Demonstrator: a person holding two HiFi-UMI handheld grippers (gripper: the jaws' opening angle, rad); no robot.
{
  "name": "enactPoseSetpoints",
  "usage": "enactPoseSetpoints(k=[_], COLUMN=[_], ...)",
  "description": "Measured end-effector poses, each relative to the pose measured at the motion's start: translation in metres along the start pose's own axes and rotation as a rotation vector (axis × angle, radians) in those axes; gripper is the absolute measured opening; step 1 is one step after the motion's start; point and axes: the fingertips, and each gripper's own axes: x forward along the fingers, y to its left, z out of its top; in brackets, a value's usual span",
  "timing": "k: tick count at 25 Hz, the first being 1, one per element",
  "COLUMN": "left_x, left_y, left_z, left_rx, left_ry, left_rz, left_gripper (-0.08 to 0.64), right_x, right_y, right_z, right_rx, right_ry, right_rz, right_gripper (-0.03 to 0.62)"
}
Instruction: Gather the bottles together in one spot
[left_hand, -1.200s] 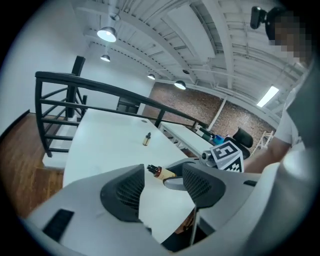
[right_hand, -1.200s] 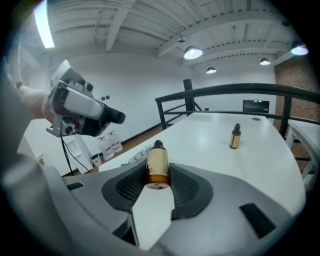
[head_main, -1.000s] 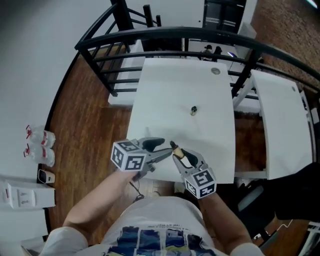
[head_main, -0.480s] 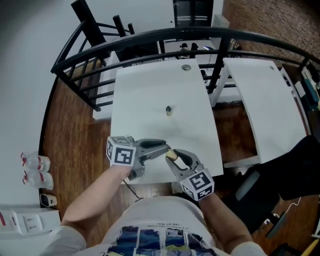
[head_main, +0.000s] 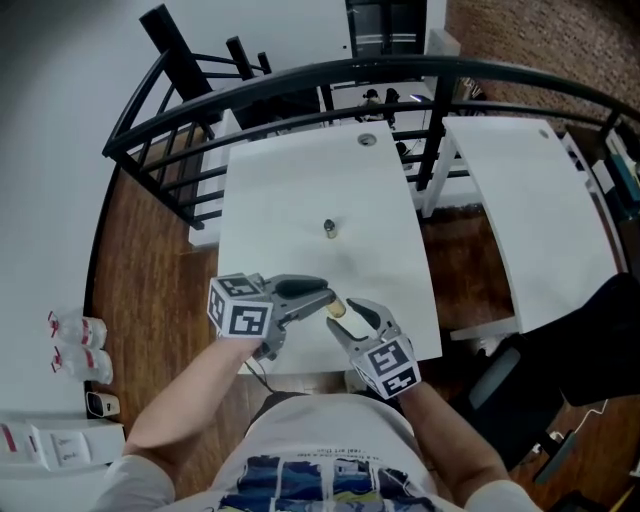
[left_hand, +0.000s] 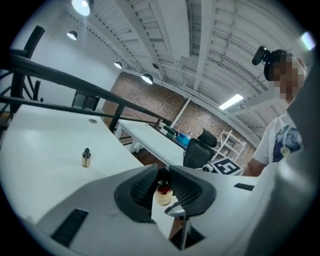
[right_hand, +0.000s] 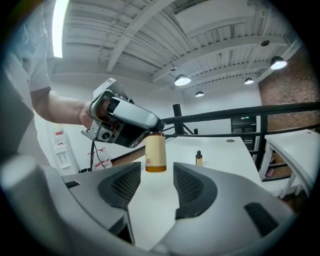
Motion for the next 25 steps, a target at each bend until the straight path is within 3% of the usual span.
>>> enactPoseSetpoints(k=[12,19,25], left_x=[-0.016,0.003,0.025], left_y=[0.121,0.176,0.221], left_z=[0.027,0.038,0.03], left_rx=[0.201,0.255,0.312], left_ry=[0.018,0.005,0.056], left_rz=[0.39,0.465,0.51], left_gripper=[0.075,0.075,0.075], right_x=[-0.015,-0.018,-0.013], right_y=[-0.043,-0.065,-0.08], right_z=[-0.019,-0.03,-0.037], right_rx=[0.058,0.09,0.099], right_ry=[0.091,0.139,0.168], right_rz=[-0.082,-0.118,-0.127], right_gripper=[0.257,0.279,0.301])
